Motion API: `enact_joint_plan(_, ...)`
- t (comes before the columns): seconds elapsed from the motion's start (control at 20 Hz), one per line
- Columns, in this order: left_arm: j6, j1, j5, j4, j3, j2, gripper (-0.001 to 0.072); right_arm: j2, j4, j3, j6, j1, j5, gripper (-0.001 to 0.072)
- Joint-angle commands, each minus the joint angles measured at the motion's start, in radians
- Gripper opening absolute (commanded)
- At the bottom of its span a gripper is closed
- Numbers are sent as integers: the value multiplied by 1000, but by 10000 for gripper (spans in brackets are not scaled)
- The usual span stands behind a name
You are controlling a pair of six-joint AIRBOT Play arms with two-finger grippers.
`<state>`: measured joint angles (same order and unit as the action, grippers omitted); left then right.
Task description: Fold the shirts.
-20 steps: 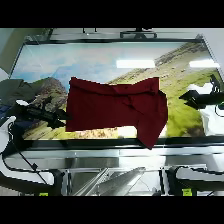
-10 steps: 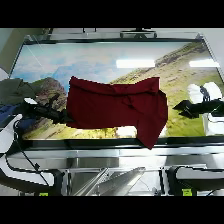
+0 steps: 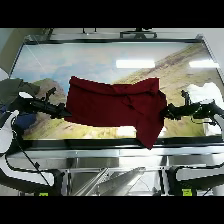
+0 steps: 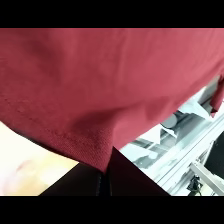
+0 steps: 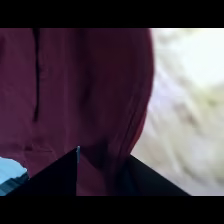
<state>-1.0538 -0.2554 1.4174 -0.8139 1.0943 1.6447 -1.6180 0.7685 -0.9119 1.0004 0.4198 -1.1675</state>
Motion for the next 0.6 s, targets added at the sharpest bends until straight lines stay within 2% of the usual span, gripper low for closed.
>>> enact_joint_plan(0.0, -3, -2, 30, 3, 7, -1, 23, -8, -32, -7, -22, -38, -45, 129)
enact_joint_plan(0.05, -3, -9, 35, 4, 7, -8, 23, 7, -32, -11, -22, -30, -74, 34)
enact_joint_plan(0.2, -10, -43, 22, 7, 7, -93, 23, 118, -35, -33, -5, 8, -112, 18)
enact_joint_plan(0.3, 1, -88, 42, 66, 7, -196, 24, 249, -83, -76, -6, 59, -156, 17)
enact_joint_plan(0.45, 117, -188, 171, 393, 16, -391, 24, 483, -313, -191, -23, 157, -219, 17)
enact_joint_plan(0.55, 133, -258, 269, 642, 90, -509, 25, 640, -517, -284, -45, 220, -217, 17)
